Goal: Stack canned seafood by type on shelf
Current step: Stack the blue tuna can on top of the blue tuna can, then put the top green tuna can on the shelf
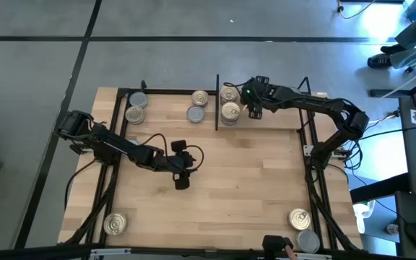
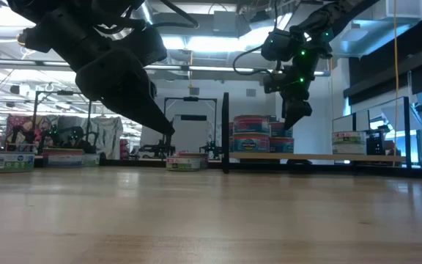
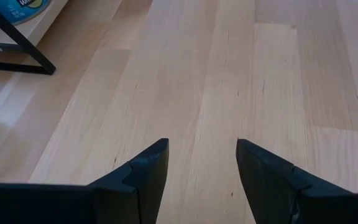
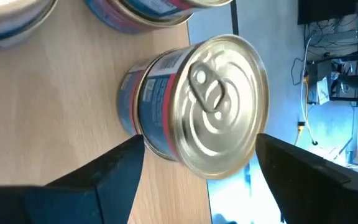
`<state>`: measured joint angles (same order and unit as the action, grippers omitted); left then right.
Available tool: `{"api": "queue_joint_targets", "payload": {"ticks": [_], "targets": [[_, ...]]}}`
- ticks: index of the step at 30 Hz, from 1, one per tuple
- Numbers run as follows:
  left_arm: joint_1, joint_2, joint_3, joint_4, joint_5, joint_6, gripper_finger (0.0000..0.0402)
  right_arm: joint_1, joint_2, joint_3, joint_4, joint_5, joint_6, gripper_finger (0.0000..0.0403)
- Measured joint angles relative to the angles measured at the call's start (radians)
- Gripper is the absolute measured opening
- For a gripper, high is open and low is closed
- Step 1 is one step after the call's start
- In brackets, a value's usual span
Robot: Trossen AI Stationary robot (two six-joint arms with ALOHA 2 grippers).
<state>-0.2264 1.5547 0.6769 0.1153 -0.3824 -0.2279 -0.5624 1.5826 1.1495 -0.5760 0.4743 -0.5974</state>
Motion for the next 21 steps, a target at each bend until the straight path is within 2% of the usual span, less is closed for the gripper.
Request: {"api": "queue_joint_targets", "payload": {"ticks": [4, 10, 15, 18, 21], "targets": [[0.000, 0.000, 0.000, 0.000, 0.000, 0.000, 0.0186, 0.000, -0.004, 0.004, -0.006, -0.005, 0.025, 0.0308], [-0.001, 0.000, 0.000, -0.001, 0.000, 0.000, 0.0186, 0.014, -0.063, 0.004, -0.106, -0.026, 0.112, 0.0308], [-0.001, 0.000, 0.000, -0.001, 0.000, -0.001, 0.0186, 0.051, -0.138, 0.004, -0.215, -0.151, 0.267, 0.0308], [-0.001, 0.000, 0.000, 0.000, 0.000, -0.002, 0.0186, 0.106, -0.164, 0.004, -0.243, -0.227, 0.344, 0.0308], [0.000, 0.000, 0.000, 0.000, 0.000, 0.002, 0.0186, 0.188, -0.172, 0.000, -0.238, -0.251, 0.393, 0.0308]]}}
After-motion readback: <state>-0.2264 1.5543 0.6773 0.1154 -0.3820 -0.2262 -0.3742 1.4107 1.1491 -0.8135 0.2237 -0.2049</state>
